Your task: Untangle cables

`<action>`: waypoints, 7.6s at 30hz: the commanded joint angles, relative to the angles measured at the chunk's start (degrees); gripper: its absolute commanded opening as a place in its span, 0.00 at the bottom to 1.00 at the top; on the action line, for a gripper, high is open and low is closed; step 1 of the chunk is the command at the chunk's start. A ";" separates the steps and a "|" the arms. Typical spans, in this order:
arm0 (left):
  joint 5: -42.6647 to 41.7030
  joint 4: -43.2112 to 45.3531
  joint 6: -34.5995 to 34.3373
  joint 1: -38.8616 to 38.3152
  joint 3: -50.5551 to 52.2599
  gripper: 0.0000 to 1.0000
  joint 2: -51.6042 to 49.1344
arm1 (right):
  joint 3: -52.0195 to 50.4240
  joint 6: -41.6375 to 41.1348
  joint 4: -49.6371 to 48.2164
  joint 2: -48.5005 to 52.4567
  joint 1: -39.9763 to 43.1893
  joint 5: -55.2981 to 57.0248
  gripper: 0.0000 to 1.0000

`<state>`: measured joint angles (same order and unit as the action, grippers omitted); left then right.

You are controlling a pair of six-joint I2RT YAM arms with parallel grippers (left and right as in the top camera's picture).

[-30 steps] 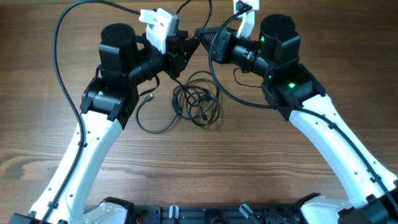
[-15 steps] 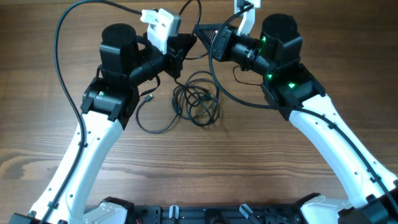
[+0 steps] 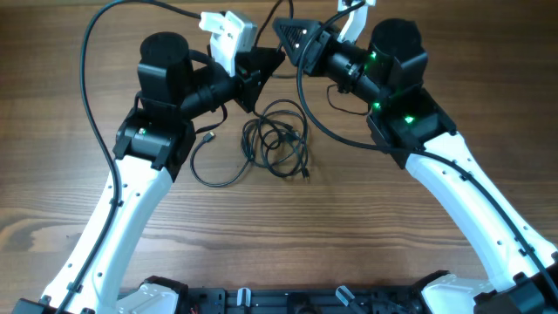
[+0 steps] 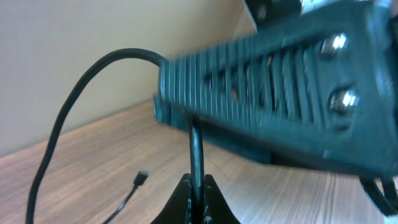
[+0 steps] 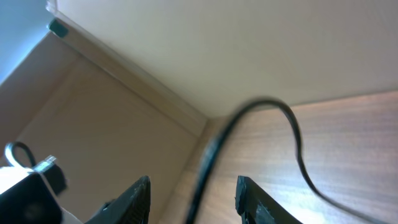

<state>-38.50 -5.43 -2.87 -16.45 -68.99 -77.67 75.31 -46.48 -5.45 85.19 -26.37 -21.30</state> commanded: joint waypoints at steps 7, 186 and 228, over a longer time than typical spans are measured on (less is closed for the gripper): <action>-1.97 -3.26 3.89 0.20 -0.02 0.04 0.74 | 0.81 -0.63 -1.53 0.00 0.37 1.38 0.40; 12.59 13.29 -39.95 30.10 -41.97 0.04 -46.12 | 0.81 -1.51 32.46 0.00 22.32 -8.81 1.00; 45.81 -28.92 -15.54 50.64 -41.97 1.00 -53.16 | 0.81 1.62 34.99 0.00 22.29 -12.04 1.00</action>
<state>-3.29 -33.01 -19.55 34.33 -110.37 -130.69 76.23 -47.11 29.36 84.90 -3.60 -32.18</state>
